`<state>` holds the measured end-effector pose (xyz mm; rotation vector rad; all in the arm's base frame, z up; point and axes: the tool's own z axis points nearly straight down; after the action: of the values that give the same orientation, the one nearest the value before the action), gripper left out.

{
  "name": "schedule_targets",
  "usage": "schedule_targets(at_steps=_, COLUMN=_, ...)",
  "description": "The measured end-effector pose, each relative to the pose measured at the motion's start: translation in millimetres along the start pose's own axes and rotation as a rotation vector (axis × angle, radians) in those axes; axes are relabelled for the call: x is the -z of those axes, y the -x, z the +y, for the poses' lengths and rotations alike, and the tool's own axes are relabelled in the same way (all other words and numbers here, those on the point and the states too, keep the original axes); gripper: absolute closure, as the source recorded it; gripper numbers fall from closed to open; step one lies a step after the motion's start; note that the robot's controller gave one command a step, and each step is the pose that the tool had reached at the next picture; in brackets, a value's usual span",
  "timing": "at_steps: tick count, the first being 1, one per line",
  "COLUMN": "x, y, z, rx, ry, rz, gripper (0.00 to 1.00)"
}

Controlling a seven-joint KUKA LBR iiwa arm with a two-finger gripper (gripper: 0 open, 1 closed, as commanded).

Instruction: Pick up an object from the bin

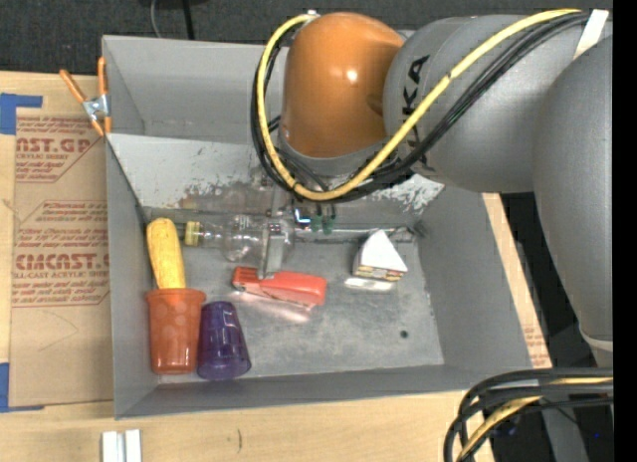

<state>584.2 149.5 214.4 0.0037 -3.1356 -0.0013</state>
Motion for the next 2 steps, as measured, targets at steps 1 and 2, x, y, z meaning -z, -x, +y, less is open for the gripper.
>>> schedule_targets(at_steps=1, x=5, y=1.6, z=-1, rx=-0.001, ry=0.001, rz=-0.008, gripper=0.0)
schedule_targets(at_steps=2, x=-57, y=-26.2, z=-28, rx=-0.214, ry=0.001, rz=0.0, gripper=1.0)
